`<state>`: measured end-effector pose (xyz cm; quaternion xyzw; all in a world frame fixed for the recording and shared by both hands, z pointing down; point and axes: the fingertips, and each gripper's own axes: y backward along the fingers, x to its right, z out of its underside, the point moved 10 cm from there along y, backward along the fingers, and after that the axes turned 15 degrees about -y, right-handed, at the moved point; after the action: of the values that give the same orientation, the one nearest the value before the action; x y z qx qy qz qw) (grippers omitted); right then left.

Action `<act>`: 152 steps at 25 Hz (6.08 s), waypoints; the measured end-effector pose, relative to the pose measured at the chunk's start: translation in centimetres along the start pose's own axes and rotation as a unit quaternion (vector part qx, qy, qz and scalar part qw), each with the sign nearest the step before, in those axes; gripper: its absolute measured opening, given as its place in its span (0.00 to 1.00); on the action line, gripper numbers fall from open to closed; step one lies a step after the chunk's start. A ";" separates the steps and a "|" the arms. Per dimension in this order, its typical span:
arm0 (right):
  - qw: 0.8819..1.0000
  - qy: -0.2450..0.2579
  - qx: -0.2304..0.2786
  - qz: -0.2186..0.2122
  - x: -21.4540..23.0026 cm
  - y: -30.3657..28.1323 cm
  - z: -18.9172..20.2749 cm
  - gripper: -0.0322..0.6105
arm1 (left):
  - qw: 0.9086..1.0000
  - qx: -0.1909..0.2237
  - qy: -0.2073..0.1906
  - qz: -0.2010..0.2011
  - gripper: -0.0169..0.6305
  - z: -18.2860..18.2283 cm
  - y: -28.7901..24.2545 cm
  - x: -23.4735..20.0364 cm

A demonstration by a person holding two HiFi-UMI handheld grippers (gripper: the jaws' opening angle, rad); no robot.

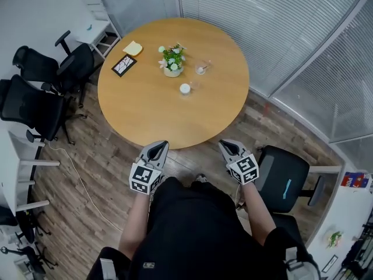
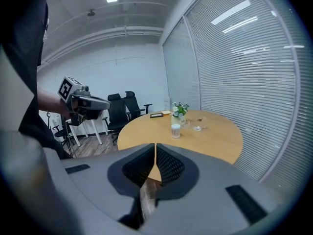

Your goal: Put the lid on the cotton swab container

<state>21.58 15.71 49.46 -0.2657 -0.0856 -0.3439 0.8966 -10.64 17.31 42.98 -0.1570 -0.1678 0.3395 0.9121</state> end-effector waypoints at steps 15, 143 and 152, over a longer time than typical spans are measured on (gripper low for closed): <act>1.000 0.007 -0.007 -0.009 0.3 0.3 0.0 0.07 | 1.000 -0.001 0.008 -0.008 0.04 0.1 0.5 0.6; 0.989 -0.071 -0.125 -0.012 17.2 -29.1 -7.9 0.07 | 0.967 -0.139 -0.060 0.206 0.42 11.2 -35.0 -14.0; 0.992 -0.074 -0.104 -0.016 16.7 -28.9 -8.9 0.07 | 0.967 -0.138 -0.061 0.206 0.42 11.2 -35.0 -14.1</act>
<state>14.70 -16.60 59.69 -0.3808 -0.1197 -0.3445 0.8497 -5.46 -15.41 64.23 -0.2917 -0.2320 0.5028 0.7799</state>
